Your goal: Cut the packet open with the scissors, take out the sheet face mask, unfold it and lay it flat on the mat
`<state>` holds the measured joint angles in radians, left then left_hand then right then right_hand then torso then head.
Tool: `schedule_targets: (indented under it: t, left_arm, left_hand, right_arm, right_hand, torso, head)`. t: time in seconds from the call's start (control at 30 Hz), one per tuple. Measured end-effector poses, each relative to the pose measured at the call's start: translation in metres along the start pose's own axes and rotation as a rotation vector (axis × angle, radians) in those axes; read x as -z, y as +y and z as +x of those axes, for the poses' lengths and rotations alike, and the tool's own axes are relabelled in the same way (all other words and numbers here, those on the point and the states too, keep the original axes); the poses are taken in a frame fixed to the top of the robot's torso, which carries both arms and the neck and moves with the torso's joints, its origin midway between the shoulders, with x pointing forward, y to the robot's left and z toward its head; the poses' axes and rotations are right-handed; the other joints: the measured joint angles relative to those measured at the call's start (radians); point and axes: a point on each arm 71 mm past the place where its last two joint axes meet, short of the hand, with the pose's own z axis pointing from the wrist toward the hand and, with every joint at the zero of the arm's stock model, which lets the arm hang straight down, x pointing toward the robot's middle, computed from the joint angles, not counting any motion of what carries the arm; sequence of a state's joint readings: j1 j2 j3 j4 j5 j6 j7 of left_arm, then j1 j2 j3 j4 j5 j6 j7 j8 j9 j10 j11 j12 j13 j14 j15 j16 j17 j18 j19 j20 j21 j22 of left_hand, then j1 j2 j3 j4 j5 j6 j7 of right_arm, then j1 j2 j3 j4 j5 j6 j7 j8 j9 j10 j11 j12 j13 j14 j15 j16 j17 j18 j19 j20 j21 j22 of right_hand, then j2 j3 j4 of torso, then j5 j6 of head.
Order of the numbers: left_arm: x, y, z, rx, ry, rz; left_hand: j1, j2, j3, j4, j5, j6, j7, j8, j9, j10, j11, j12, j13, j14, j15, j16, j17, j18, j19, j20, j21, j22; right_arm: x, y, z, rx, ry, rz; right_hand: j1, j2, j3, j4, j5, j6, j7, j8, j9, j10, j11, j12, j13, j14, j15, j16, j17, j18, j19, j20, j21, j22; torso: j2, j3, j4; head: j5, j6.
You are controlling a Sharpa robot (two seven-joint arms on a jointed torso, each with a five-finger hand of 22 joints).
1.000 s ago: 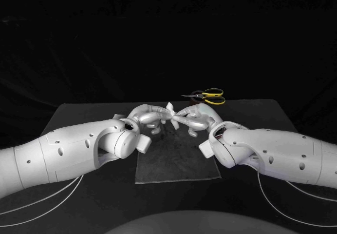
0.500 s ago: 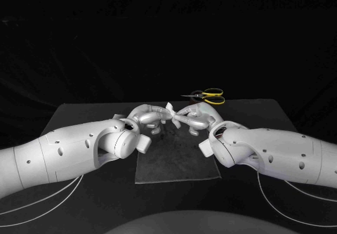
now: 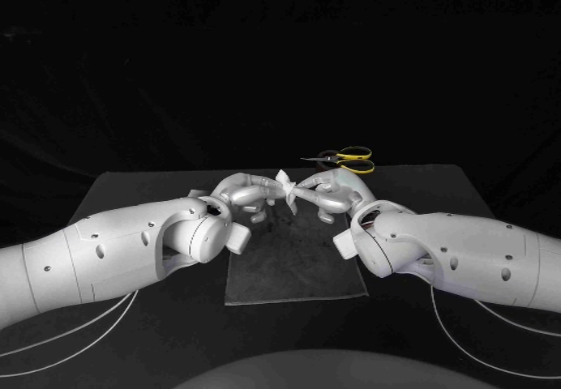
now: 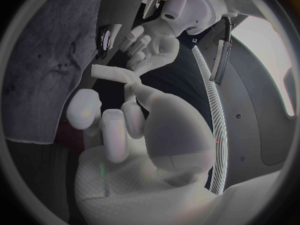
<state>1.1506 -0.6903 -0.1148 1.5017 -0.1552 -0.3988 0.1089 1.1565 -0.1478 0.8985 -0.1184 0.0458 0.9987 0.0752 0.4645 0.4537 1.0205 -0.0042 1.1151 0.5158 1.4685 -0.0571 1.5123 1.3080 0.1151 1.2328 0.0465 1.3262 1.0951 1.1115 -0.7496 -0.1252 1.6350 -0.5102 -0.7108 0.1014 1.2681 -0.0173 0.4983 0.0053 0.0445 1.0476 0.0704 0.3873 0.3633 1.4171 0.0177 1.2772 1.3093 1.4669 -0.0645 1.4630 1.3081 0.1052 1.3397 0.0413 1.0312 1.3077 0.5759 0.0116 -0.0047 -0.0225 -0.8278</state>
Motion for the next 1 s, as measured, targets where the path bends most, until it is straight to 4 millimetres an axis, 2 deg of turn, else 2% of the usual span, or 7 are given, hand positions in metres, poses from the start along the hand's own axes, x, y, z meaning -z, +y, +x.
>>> schedule_targets:
  t: [0.1, 0.53, 1.0]
  left_arm:
    - [0.0, 0.0, -0.001, -0.001, -0.004, 0.0]
    - [0.001, 0.001, -0.006, -0.002, -0.017, -0.001]
    - [0.003, 0.003, -0.017, -0.008, -0.038, -0.005]
  left_hand:
    - [-0.001, 0.003, 0.0, 0.0, 0.0, 0.0, 0.0, 0.0, 0.0, -0.001, 0.001, 0.0, 0.002, 0.0, 0.0, 0.0, 0.0, 0.0, 0.0, 0.0, 0.0, 0.003]
    - [-0.003, 0.004, 0.0, 0.0, 0.0, -0.002, 0.001, 0.0, 0.0, 0.004, -0.001, 0.0, 0.004, 0.0, 0.0, 0.005, 0.0, 0.0, 0.0, 0.0, 0.001, 0.005]
    - [-0.003, 0.004, 0.0, 0.0, -0.003, -0.004, -0.003, 0.006, 0.0, 0.004, -0.001, 0.004, 0.006, 0.0, 0.0, 0.005, 0.0, 0.0, 0.0, 0.0, 0.005, 0.006]
  right_arm:
    - [0.001, 0.0, -0.001, -0.001, -0.001, 0.001]
    - [0.002, -0.003, -0.008, 0.001, -0.014, 0.004]
    - [0.002, -0.008, -0.028, 0.011, -0.056, 0.011]
  right_hand:
    - [0.0, 0.0, 0.0, 0.0, -0.001, 0.0, 0.0, 0.0, 0.0, 0.0, 0.0, 0.0, 0.0, 0.0, 0.0, 0.0, 0.0, -0.005, 0.0, 0.0, 0.0, 0.0]
    - [0.0, 0.0, 0.001, -0.001, -0.003, 0.0, 0.0, 0.0, 0.0, 0.001, -0.002, 0.0, 0.0, 0.0, 0.0, 0.0, 0.0, -0.006, 0.0, 0.0, 0.0, 0.0]
    - [0.0, 0.0, 0.004, 0.001, 0.001, 0.0, 0.0, 0.0, 0.0, 0.001, -0.002, 0.0, -0.002, 0.0, 0.0, 0.0, -0.001, -0.006, 0.0, 0.0, 0.0, 0.0]
  torso:
    - [0.0, -0.0001, 0.0]
    - [0.0, -0.0001, 0.0004]
    - [0.0, 0.0, 0.0005]
  head:
    - [0.0, -0.001]
    - [0.0, 0.001]
    - [0.0, 0.002]
